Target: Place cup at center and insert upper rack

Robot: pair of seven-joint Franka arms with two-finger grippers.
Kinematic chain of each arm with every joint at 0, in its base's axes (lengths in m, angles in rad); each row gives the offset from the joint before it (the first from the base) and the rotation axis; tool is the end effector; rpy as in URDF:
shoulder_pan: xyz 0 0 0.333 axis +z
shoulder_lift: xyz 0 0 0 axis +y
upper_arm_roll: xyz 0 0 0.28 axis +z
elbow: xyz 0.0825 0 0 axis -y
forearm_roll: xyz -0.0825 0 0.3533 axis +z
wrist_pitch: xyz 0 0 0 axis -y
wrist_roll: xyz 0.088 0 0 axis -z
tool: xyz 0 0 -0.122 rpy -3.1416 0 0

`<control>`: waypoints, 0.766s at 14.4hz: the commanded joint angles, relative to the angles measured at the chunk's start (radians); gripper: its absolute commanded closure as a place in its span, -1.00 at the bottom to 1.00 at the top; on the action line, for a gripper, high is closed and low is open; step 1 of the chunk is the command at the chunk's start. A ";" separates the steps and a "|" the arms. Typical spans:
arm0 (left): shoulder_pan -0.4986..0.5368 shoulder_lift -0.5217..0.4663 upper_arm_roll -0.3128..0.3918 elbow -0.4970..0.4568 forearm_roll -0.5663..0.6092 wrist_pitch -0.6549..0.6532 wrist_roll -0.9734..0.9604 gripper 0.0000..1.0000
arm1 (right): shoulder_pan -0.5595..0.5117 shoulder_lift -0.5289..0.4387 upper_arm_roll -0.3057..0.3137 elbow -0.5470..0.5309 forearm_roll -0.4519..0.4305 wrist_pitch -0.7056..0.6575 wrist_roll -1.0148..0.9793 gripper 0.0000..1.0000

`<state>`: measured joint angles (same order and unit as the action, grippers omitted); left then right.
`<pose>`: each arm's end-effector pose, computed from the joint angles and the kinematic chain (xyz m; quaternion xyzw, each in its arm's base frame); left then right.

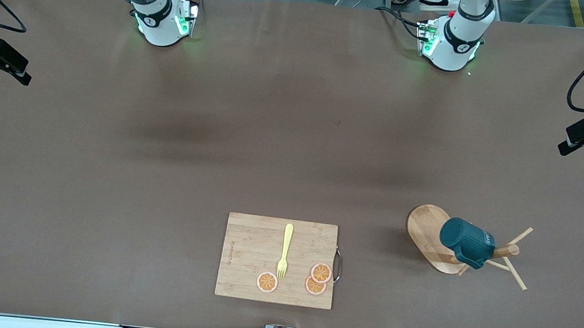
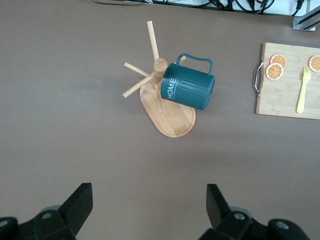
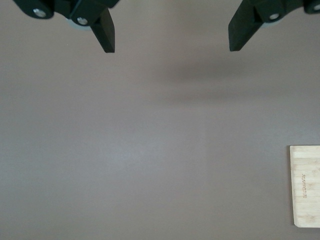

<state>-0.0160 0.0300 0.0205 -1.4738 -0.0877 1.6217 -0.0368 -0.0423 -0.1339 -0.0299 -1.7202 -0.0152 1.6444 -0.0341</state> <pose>0.5396 -0.0080 0.6060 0.9971 0.0202 0.0582 0.0445 0.4924 -0.0382 0.5818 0.9994 -0.0186 0.0287 0.0071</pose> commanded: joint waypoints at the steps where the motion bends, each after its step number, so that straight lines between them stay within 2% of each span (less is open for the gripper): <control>1: -0.007 -0.016 0.002 -0.003 0.017 -0.017 0.017 -1.00 | -0.010 -0.013 0.008 -0.002 0.004 -0.009 -0.007 -1.00; 11: -0.005 -0.015 0.006 -0.006 0.031 -0.043 0.063 -1.00 | -0.010 -0.013 0.008 -0.002 0.004 -0.011 -0.007 -1.00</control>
<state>-0.0164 0.0300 0.0202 -1.4739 -0.0847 1.6081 -0.0215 -0.0423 -0.1339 -0.0299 -1.7202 -0.0152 1.6436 -0.0341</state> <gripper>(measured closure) 0.000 0.000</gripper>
